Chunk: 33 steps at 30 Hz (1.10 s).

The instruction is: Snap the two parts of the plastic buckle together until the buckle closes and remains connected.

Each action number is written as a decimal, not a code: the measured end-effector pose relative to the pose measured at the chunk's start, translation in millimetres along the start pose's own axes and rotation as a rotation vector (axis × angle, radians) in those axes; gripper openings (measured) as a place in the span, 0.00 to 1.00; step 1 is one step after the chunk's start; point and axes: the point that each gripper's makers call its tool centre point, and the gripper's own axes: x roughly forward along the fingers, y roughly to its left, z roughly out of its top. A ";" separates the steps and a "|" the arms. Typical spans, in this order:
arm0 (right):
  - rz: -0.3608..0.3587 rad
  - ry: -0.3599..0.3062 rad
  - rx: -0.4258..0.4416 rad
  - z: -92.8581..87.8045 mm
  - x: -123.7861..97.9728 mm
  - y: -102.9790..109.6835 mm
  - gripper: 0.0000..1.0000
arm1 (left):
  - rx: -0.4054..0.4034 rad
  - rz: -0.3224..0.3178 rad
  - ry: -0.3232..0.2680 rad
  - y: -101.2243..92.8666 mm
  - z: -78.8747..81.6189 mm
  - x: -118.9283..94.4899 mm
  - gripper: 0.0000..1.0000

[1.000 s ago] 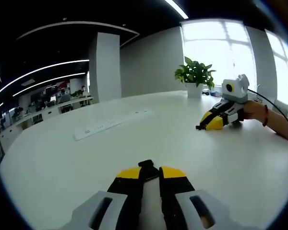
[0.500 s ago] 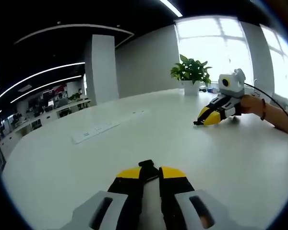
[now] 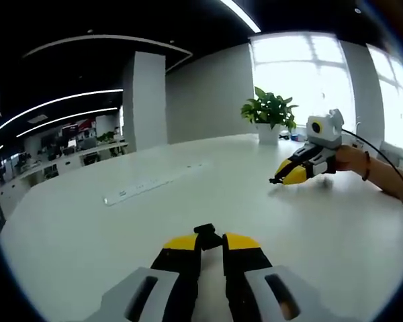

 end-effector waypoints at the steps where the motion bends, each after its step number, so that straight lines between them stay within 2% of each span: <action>1: 0.001 0.000 0.000 -0.2 -0.1 0.0 0.12 | 0.003 0.003 0.002 0.7 0.2 -0.5 0.11; 13: -0.006 -0.006 -0.005 3.8 -0.7 -2.9 0.12 | 0.006 0.000 -0.005 -2.2 2.5 -2.6 0.11; 21: -0.006 -0.018 -0.004 8.1 -0.9 -1.7 0.12 | 0.002 -0.014 -0.034 -6.7 12.0 -6.8 0.11; 33: 0.005 -0.012 -0.010 7.5 0.8 0.6 0.12 | 0.015 -0.027 -0.029 -10.4 12.6 -5.9 0.11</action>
